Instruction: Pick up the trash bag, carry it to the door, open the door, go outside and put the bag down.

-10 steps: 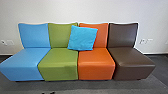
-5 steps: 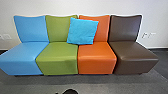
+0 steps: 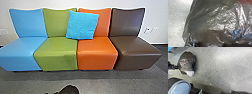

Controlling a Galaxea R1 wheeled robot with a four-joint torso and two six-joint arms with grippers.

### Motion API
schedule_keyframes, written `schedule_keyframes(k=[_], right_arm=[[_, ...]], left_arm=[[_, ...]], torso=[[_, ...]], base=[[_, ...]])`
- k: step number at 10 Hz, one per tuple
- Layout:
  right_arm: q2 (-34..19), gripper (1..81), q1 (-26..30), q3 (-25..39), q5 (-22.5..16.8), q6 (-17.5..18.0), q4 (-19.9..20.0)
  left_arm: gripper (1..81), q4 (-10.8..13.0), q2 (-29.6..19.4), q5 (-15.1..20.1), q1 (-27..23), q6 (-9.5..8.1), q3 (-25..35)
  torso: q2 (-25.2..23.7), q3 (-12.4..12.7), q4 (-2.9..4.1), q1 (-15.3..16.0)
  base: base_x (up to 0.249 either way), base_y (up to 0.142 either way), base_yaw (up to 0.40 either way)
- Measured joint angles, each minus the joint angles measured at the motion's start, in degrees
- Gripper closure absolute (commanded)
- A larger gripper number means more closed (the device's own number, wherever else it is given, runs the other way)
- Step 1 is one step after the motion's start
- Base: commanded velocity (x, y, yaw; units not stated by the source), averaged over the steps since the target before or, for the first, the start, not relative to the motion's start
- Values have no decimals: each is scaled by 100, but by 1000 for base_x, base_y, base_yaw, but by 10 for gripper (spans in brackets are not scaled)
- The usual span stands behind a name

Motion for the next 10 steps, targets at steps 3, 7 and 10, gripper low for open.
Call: schedule_keyframes(k=[3,7,10], right_arm=[[-13,10,1,2,-9,2,2],[56,10,28,0,50,2,2],[67,10,30,-17,50,2,0]], left_arm=[[10,-1,127,0,69,0,-138],[10,-122,250,-2,124,108,-468],[10,-108,385,-769,439,322,-553]], torso=[[-315,-242,0,184],[-345,-690,0,210],[-348,-677,0,212]], base=[[0,0,0],[0,0,0],[0,0,0]])
